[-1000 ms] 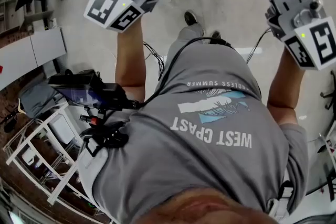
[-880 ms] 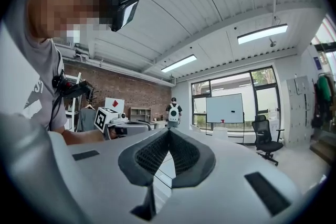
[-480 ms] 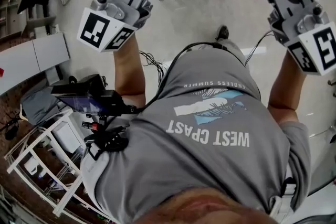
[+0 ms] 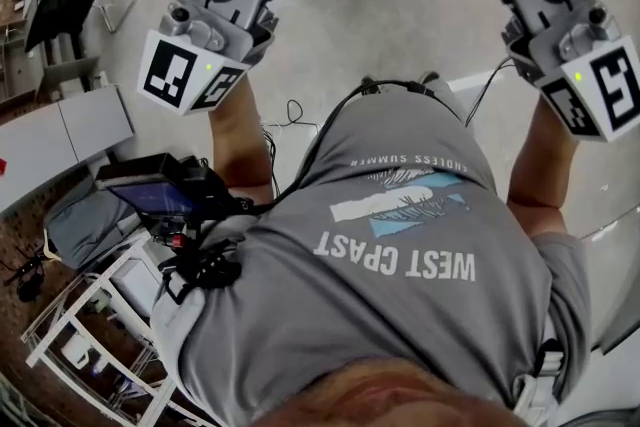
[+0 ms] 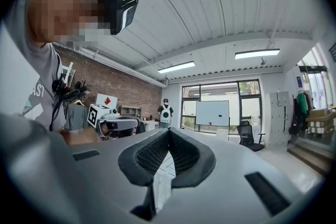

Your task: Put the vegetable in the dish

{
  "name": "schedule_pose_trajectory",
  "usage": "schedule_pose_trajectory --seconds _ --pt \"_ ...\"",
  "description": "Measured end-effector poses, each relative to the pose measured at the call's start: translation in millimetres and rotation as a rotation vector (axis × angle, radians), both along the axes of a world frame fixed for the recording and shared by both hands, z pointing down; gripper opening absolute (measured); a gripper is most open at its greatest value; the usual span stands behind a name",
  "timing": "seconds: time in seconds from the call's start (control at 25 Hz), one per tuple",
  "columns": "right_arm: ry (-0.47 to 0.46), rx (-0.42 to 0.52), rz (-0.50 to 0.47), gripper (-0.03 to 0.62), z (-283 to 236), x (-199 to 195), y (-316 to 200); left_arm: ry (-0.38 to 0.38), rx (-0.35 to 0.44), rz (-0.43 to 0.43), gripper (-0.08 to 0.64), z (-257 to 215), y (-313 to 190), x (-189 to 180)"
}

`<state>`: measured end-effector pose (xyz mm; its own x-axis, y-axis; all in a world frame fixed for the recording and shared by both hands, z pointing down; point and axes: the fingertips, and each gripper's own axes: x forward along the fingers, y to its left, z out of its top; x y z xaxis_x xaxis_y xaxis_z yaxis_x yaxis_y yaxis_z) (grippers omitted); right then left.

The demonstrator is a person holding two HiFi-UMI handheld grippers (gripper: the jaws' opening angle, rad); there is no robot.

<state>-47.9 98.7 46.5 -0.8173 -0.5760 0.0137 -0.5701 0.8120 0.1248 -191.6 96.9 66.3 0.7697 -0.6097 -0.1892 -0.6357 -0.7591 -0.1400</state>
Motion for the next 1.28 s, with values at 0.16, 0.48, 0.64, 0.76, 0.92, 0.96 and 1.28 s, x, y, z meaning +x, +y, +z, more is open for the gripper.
schedule_pose_trajectory --seconds 0.16,0.48,0.64,0.76,0.92,0.96,1.28 --pt "-0.013 -0.002 0.002 0.008 26 46 4 -0.016 0.005 0.005 0.008 24 2 48" --pt "0.014 -0.04 -0.047 0.008 53 70 2 0.011 -0.044 0.014 0.008 45 -10 94" --pt "0.005 -0.07 -0.05 0.008 56 72 4 0.01 -0.053 0.024 0.008 45 -6 103" --pt "0.006 -0.076 -0.066 0.008 63 78 3 0.016 -0.058 0.008 0.008 51 -8 108" --pt "0.007 -0.077 -0.082 0.008 81 96 2 0.014 -0.056 -0.007 0.008 68 -12 128" --pt "0.004 -0.078 -0.082 0.008 85 104 8 0.012 -0.054 -0.006 0.008 70 -6 135" --pt "-0.024 -0.083 -0.055 0.008 108 161 113 -0.003 -0.037 0.018 0.008 81 96 188"
